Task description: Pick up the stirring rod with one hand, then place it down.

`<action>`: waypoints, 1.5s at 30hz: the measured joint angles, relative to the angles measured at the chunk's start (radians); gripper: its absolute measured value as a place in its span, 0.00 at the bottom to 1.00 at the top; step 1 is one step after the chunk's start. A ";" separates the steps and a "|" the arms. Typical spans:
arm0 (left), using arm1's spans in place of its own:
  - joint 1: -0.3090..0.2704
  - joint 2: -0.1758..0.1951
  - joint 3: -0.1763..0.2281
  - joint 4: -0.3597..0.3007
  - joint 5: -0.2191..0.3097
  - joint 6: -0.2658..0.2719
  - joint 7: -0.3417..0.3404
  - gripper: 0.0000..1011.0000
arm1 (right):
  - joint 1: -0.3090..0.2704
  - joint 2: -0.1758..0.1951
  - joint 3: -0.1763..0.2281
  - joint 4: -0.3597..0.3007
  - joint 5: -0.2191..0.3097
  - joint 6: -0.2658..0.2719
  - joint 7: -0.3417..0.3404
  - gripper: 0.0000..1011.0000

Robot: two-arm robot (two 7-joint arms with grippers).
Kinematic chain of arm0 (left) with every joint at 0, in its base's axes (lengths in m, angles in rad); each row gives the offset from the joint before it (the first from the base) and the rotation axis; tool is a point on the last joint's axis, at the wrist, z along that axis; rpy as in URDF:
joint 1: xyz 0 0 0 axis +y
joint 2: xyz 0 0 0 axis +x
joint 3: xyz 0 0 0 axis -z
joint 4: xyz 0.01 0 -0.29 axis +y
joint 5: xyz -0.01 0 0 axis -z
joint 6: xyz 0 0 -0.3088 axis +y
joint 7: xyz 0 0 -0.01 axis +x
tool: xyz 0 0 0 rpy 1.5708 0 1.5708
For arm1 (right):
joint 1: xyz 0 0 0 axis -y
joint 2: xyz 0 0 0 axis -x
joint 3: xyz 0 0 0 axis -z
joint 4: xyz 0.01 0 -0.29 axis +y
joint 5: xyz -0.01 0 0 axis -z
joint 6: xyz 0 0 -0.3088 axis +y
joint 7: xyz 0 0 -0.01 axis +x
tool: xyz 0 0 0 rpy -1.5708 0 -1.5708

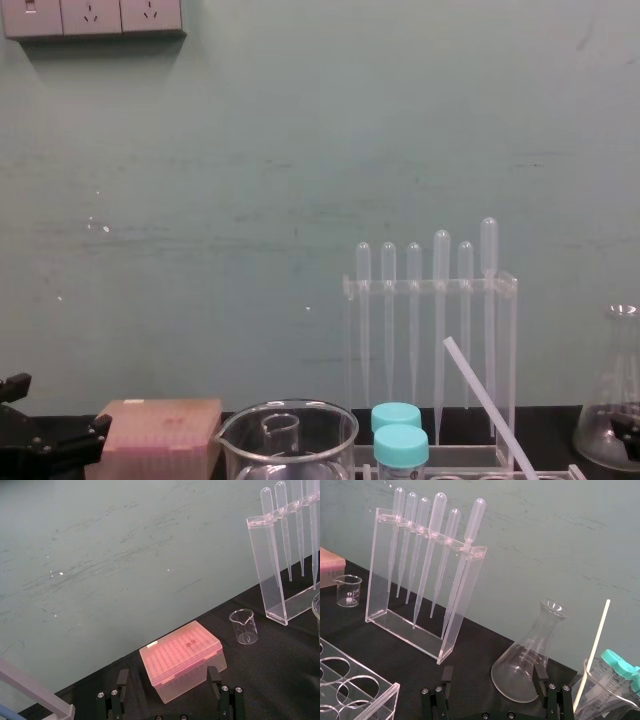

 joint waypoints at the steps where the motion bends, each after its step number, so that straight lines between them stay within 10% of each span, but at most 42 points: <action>1: 0.000 0.000 0.000 0.000 0.000 0.000 0.000 0.99 | 0.000 0.000 0.000 0.000 0.000 0.000 0.000 0.99; 45: 0.000 0.000 0.000 0.000 0.000 0.000 0.000 0.99 | 0.000 0.000 0.000 0.000 0.000 0.000 0.000 0.99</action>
